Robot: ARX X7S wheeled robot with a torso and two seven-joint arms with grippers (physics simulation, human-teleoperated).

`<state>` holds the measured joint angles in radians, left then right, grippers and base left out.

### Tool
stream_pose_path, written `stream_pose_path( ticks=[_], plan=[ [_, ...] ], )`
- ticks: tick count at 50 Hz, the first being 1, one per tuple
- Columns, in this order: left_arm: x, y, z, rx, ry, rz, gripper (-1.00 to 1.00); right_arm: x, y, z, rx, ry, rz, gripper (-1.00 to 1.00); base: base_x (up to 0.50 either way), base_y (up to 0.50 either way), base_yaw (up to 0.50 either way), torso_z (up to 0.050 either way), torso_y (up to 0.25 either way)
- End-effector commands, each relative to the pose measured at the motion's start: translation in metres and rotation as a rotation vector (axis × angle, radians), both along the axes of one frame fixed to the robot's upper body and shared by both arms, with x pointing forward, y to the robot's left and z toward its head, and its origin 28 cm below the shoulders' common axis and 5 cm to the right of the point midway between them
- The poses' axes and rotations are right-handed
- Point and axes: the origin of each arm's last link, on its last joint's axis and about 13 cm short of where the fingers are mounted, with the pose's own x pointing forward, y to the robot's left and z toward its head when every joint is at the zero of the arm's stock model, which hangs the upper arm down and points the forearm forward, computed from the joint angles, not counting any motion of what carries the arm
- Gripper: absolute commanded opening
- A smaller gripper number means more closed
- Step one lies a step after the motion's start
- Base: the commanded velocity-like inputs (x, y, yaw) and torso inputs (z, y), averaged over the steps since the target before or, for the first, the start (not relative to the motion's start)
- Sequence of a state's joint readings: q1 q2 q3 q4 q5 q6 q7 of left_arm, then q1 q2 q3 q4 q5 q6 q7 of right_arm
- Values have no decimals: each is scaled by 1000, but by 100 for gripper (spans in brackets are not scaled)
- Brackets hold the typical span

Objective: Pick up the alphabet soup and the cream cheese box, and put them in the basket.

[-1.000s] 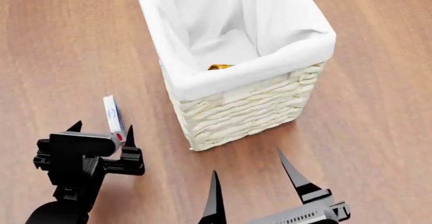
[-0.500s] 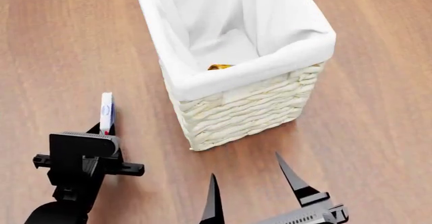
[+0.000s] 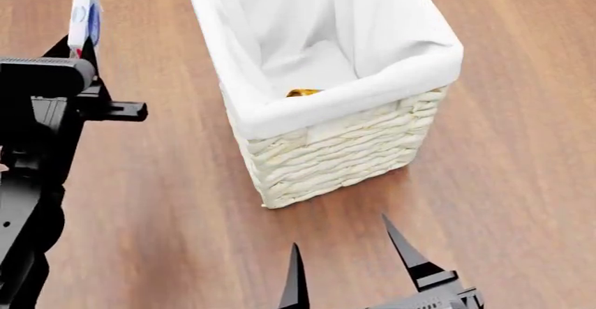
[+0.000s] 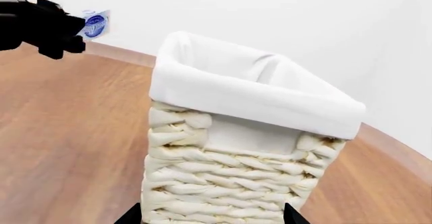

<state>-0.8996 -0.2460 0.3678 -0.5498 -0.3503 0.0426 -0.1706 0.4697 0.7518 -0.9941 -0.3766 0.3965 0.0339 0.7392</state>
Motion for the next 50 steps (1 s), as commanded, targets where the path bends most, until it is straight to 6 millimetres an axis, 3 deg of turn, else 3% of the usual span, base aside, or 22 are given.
stream_pose_path(
  ticks=[1, 5, 6, 10, 18, 24, 28, 50],
  plan=[
    [2, 7, 83, 4, -195, 17, -100, 1, -1, 0, 5, 1, 0, 100, 0, 0, 0, 0, 0],
    [0, 7, 114, -2, -251, 6, -100, 0, -1, 0, 10, 1, 0, 100, 0, 0, 0, 0, 0],
    [0, 8, 129, -2, -274, -3, -100, -1, -1, 0, 12, 0, 0, 100, 0, 0, 0, 0, 10],
    [0, 3, 153, 53, -286, -80, -100, -1, -2, 0, 12, -2, -2, 100, 0, 0, 0, 0, 0],
    [3, -22, 177, 170, -262, -290, -100, -3, -1, 1, 15, -2, 1, 100, 0, 0, 0, 0, 0],
    [7, -34, 195, 152, -206, -488, -100, -3, -2, 2, 13, -5, -2, 100, 0, 0, 0, 0, 2],
    [8, -42, 193, 203, -109, -635, -100, -3, -2, 1, 11, -2, -3, 100, 0, 0, 0, 0, 0],
    [8, -51, 173, 321, 65, -831, -100, -6, 0, -1, 5, 8, 3, 100, 0, 0, 0, 0, 0]
  ],
)
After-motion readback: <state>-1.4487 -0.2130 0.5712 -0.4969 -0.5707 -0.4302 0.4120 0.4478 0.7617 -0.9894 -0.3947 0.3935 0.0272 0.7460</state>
